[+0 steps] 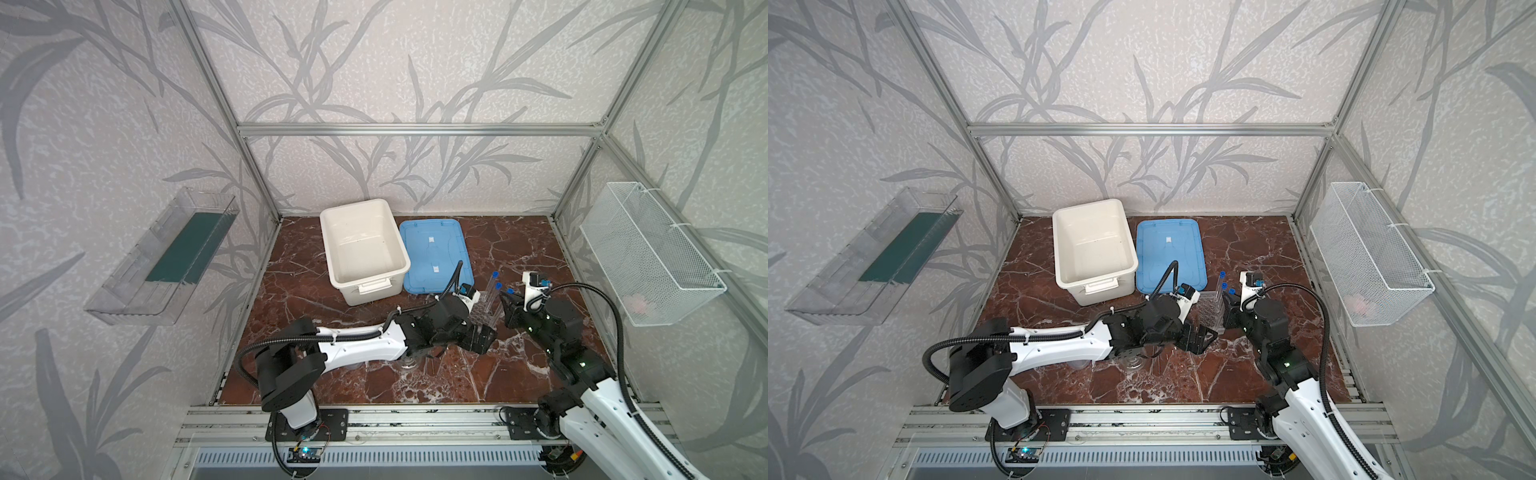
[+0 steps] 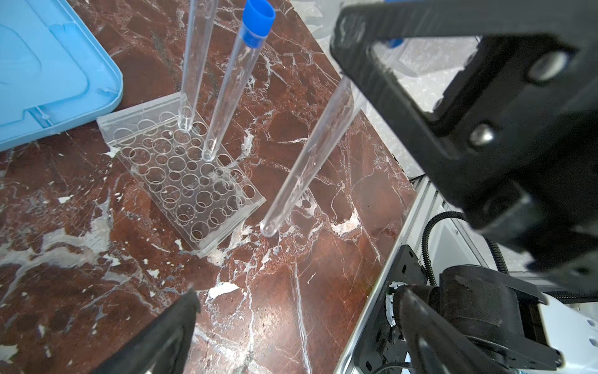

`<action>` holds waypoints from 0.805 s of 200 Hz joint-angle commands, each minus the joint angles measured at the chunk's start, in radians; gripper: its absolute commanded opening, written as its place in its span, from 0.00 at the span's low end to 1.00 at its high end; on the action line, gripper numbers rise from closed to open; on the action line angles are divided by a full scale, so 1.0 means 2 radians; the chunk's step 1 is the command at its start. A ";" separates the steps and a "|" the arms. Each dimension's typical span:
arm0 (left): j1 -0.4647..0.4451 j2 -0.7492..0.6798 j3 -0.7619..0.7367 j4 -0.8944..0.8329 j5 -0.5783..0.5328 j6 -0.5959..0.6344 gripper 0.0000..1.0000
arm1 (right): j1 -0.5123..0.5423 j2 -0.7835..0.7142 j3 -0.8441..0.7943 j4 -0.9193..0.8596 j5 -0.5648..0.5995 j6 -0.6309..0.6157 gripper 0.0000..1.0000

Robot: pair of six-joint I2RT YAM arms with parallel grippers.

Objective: Organize the chemistry lab equipment
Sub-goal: 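Lower the tube into a hole of the clear rack with the right gripper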

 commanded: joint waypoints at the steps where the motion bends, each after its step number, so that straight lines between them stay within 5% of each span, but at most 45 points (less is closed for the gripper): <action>1: 0.002 0.018 0.021 -0.032 -0.015 -0.003 0.99 | -0.001 0.014 -0.019 0.102 0.038 -0.048 0.18; 161: 0.009 0.064 0.058 -0.043 -0.008 -0.011 0.99 | -0.002 0.089 -0.060 0.213 0.065 -0.071 0.18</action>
